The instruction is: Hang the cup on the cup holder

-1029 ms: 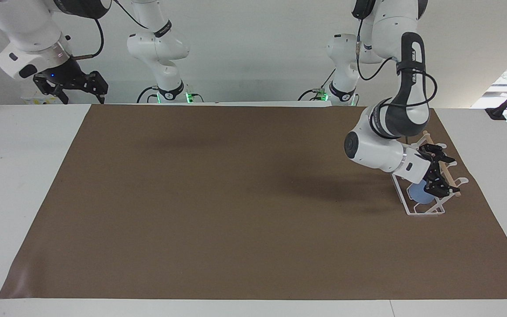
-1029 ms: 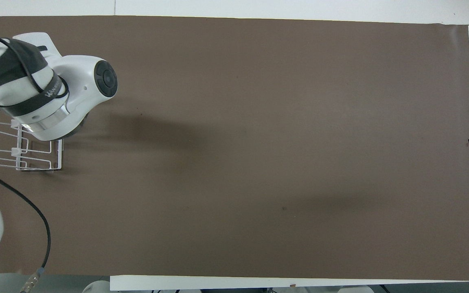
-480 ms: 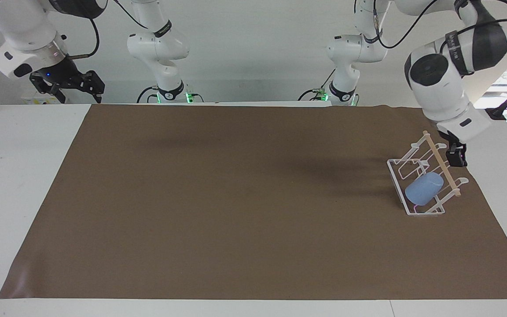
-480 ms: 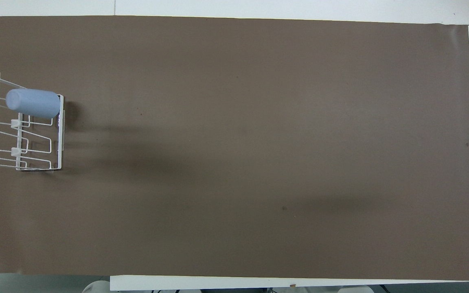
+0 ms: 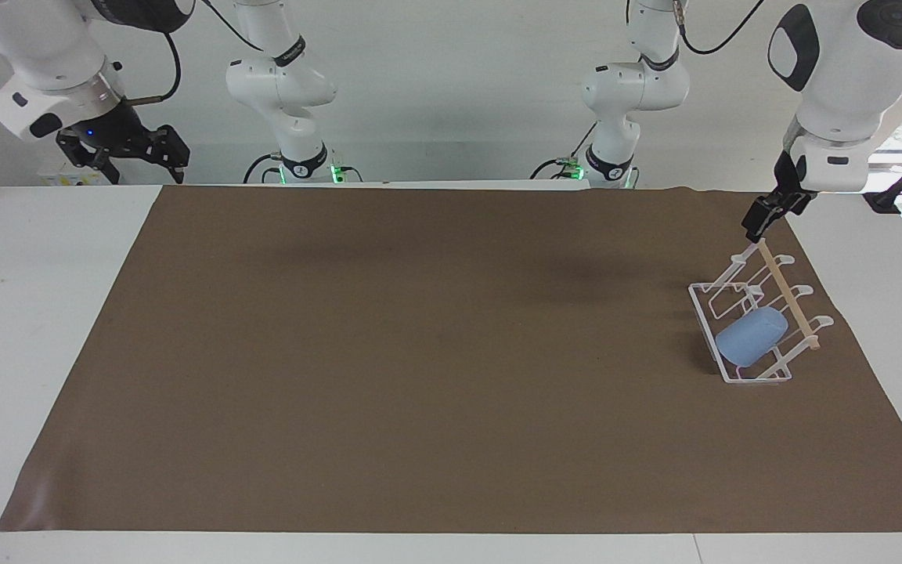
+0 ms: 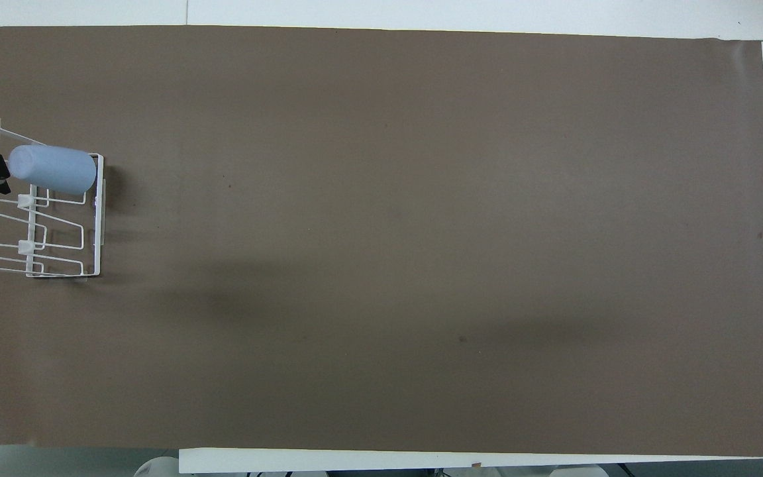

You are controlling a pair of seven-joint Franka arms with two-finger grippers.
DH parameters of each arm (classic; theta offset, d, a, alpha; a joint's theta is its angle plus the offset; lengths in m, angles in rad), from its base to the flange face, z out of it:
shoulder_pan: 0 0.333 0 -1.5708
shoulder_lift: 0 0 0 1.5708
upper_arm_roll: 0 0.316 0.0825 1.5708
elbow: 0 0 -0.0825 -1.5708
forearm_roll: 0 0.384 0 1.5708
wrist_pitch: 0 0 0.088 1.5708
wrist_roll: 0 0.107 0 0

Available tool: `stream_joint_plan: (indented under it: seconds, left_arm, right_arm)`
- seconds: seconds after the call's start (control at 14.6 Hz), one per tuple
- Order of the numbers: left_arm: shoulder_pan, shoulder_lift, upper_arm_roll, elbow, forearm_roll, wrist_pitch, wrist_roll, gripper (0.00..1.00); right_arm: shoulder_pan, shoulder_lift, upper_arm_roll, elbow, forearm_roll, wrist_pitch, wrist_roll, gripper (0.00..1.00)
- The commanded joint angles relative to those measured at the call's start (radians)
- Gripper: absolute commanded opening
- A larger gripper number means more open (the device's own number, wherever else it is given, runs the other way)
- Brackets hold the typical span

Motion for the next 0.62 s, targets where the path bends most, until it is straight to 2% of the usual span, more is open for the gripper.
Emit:
stream_joint_plan:
  seconds: [0.0,0.21,0.48,0.55]
  left_arm:
    - [0.009,0.015,0.004,0.100,-0.116,-0.093,0.222,1.00]
    - [0.003,0.047,0.005,0.140,-0.115,-0.090,0.309,1.00]
    - [-0.003,0.139,-0.003,0.295,-0.135,-0.239,0.351,1.00]
    - [-0.002,0.144,-0.002,0.303,-0.161,-0.259,0.390,1.00]
  right_arm:
    - [-0.006,-0.014,0.003,-0.009,0.009,-0.010,0.003,0.99]
    - [-0.006,-0.014,0.003,-0.009,0.009,-0.010,0.003,0.99]
    - [-0.006,-0.014,0.003,-0.009,0.009,-0.010,0.003,0.99]
    - [-0.006,-0.014,0.003,-0.008,0.009,-0.010,0.003,0.99]
